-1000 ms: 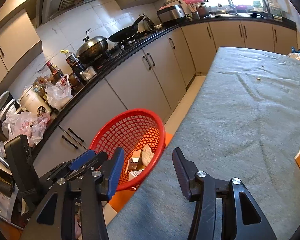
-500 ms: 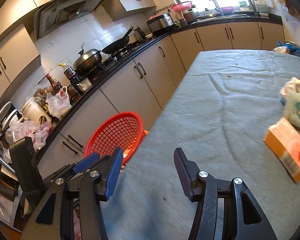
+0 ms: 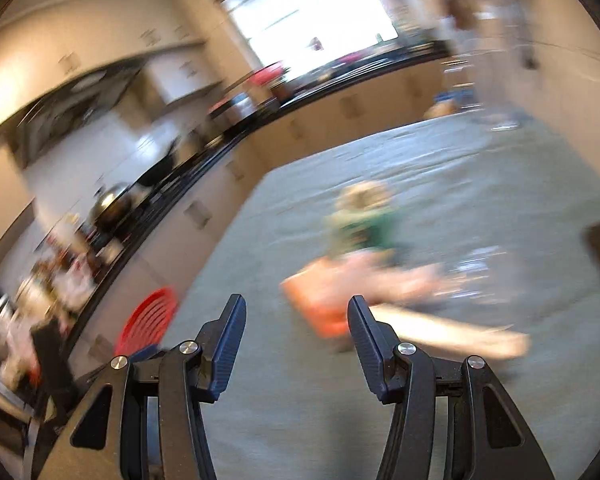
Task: Collect trash
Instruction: 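Return both tools to the table, then grasp the long white medicine box with the right tool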
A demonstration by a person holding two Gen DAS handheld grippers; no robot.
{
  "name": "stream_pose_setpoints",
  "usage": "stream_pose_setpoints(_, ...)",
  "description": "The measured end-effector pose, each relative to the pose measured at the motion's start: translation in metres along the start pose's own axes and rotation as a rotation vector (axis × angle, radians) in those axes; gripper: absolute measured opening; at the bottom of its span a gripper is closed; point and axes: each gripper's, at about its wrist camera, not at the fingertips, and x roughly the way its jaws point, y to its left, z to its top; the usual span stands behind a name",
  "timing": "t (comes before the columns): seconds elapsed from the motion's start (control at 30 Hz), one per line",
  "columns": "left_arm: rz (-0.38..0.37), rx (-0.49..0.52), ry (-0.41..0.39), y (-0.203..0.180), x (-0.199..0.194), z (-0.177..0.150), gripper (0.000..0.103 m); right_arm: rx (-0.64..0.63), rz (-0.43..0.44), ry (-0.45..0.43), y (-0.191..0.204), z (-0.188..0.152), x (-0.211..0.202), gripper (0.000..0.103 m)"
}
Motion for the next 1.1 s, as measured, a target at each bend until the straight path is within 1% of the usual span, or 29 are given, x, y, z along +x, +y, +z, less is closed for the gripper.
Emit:
stream_pose_setpoints(0.07,-0.015,0.024,0.013,-0.014,0.005,0.001,0.042,0.059,-0.047,-0.018,-0.031,0.005,-0.009,0.057)
stream_pose_setpoints(0.13,-0.032,0.043,0.026,-0.028,0.010,0.003,0.042,0.105,-0.071,-0.022,-0.055,0.008,-0.011,0.057)
stream_pose_setpoints(0.17,-0.040,0.050,0.030,-0.033,0.012,0.004,0.042,0.132,-0.074,-0.014,-0.067,0.008,-0.010,0.059)
stream_pose_setpoints(0.27,-0.048,0.075,0.040,-0.047,0.016,0.006,0.042,0.165,-0.030,0.023,-0.083,0.006,-0.003,0.059)
stream_pose_setpoints(0.37,-0.051,0.090,0.047,-0.054,0.019,0.006,0.042,0.157,0.026,0.065,-0.078,0.001,0.005,0.059)
stream_pose_setpoints(0.43,-0.052,0.097,0.053,-0.057,0.020,0.006,0.042,0.124,0.054,0.087,-0.069,-0.004,0.006,0.059)
stream_pose_setpoints(0.53,-0.053,0.106,0.055,-0.059,0.020,0.008,0.042,0.074,0.107,0.151,-0.053,-0.020,0.010,0.059)
stream_pose_setpoints(0.57,-0.054,0.108,0.056,-0.059,0.020,0.008,0.042,0.042,0.102,0.165,-0.048,-0.025,0.011,0.059)
stream_pose_setpoints(0.63,-0.056,0.108,0.056,-0.059,0.020,0.009,0.042,-0.046,0.061,0.179,-0.037,-0.033,0.013,0.059)
stream_pose_setpoints(0.73,-0.056,0.109,0.060,-0.060,0.021,0.009,0.042,-0.151,0.029,0.196,-0.024,-0.036,0.016,0.059)
stream_pose_setpoints(0.83,-0.063,0.118,0.063,-0.060,0.020,0.008,0.042,-0.261,0.011,0.214,-0.012,-0.040,0.020,0.065)
stream_pose_setpoints(0.87,-0.065,0.121,0.063,-0.061,0.020,0.009,0.042,-0.298,0.007,0.221,-0.009,-0.041,0.023,0.070)
stream_pose_setpoints(0.9,-0.065,0.124,0.062,-0.061,0.020,0.009,0.042,-0.341,0.008,0.240,-0.006,-0.043,0.026,0.077)
stream_pose_setpoints(0.93,-0.063,0.126,0.063,-0.061,0.020,0.008,0.042,-0.369,-0.008,0.244,-0.005,-0.044,0.030,0.078)
stream_pose_setpoints(0.97,-0.062,0.125,0.063,-0.060,0.020,0.008,0.043,-0.376,-0.040,0.246,-0.007,-0.044,0.034,0.079)
stream_pose_setpoints(1.0,-0.062,0.125,0.062,-0.061,0.020,0.008,0.043,-0.365,-0.043,0.261,-0.013,-0.042,0.039,0.079)
stream_pose_setpoints(1.1,-0.062,0.126,0.065,-0.061,0.021,0.007,0.043,-0.289,-0.010,0.305,-0.029,-0.039,0.050,0.079)
